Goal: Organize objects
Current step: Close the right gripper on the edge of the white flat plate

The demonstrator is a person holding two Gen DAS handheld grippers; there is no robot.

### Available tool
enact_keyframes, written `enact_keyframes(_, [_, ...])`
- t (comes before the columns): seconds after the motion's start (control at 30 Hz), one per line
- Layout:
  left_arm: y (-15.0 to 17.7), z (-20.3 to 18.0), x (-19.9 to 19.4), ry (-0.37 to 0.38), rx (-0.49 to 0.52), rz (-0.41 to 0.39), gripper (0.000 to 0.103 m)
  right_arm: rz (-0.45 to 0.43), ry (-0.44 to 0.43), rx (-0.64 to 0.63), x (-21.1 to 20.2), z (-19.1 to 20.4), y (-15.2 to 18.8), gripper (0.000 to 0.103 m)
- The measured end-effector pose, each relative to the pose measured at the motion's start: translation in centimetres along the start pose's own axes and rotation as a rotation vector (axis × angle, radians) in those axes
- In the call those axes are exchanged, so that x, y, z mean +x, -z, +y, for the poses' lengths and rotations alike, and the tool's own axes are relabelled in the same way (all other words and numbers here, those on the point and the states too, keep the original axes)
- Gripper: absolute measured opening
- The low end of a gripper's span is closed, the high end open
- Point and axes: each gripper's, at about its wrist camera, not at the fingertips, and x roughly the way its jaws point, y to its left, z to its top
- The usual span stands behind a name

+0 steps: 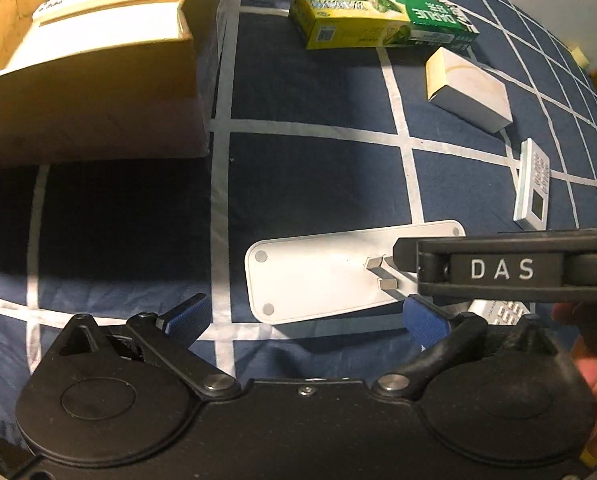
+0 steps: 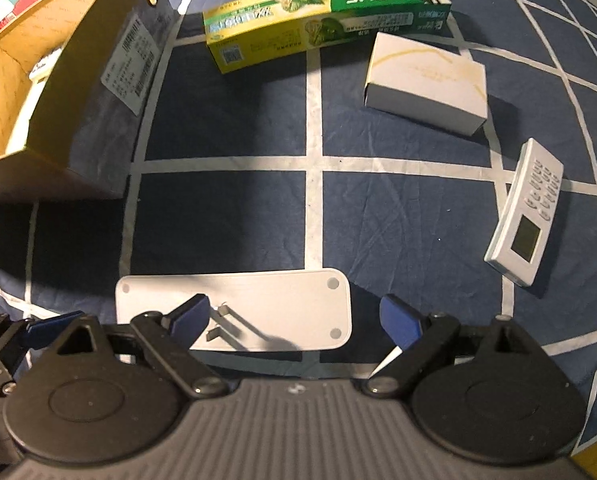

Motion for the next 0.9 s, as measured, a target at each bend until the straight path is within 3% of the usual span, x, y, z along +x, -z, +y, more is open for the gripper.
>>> enact_keyframes(0.4, [-0.8, 0.3, 1.9, 0.026, -0.013, 0.035, 0.103, 0.033, -0.033, 0.026, 2.0, -0.2, -0.3, 0.09])
enact_keyframes(0.57, [-1.2, 0.1, 2.3, 0.04, -0.024, 0.046, 0.103, 0.027, -0.058, 0.019, 2.0, -0.2, -0.4, 0.084])
enact_keyframes(0.6, [-1.2, 0.0, 2.4, 0.037, -0.025, 0.046, 0.102, 0.03, -0.07, 0.025, 2.0, -0.3, -0.4, 0.08])
enact_keyframes(0.9, [-1.7, -0.7, 2.6, 0.016, -0.022, 0.056, 0.094, 0.029, -0.088, 0.016, 2.0, -0.4, -0.3, 0.08])
